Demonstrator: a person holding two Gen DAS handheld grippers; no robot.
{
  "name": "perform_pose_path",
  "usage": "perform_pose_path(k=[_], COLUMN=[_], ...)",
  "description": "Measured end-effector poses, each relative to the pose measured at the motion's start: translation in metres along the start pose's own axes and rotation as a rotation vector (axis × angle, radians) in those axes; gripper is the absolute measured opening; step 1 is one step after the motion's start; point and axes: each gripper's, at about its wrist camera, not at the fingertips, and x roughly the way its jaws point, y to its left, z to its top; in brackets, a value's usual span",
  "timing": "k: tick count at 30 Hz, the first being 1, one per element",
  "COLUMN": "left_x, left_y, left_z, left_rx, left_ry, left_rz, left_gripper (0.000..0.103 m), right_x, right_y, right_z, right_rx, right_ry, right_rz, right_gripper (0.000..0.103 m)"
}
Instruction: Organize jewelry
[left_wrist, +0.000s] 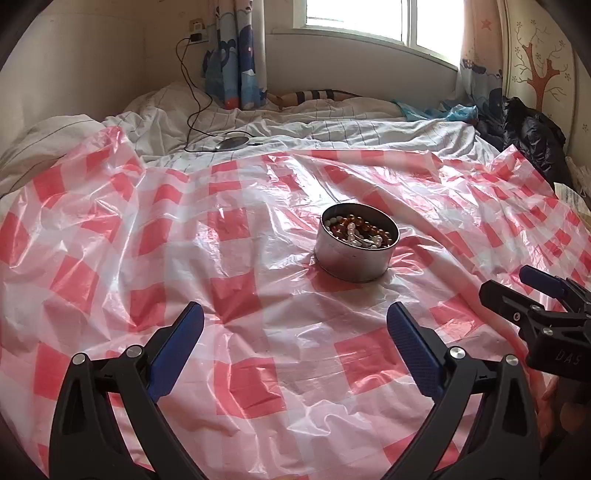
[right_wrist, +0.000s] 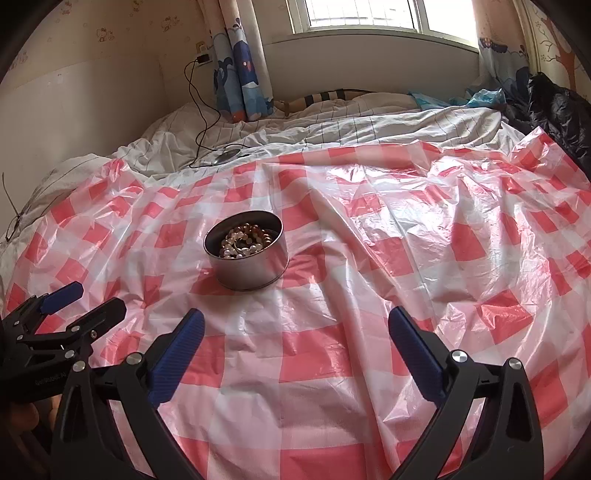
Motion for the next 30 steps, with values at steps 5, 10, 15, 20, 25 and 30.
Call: perform_pose_path(k=[5,10,15,20,25,30], left_x=[0.002,0.001,0.007,0.011,0.015,0.017], left_y=[-0.007,-0.009,-0.004,0.004,0.01,0.016], left_z=[0.001,0.002,0.001,0.0,-0.001,-0.002], left_rx=[0.017,0.037,0.018,-0.036,-0.07,-0.086], left_ry=[0.002,-0.013,0.018,0.042,0.062,0.073], left_rz=[-0.009,0.014,0.042,0.018,0.012,0.01], left_gripper=[0.095,0.095,0.095,0.095,0.095,0.095], right_x=[0.002,0.002,0.005,0.008,0.009,0.011], right_y=[0.002,0.002,0.0,-0.002,-0.004,-0.002], right_z=[0.0,0.001,-0.001,-0.002,-0.002,-0.002], right_rx=[-0.01,-0.007,-0.005,0.002,0.002,-0.009], right_ry=[0.005,0.005,0.01,0.013,0.013,0.015], right_rz=[-0.003,-0.004,-0.01,-0.028,-0.057,-0.081], right_gripper=[0.095,0.095,0.095,0.095,0.095,0.095])
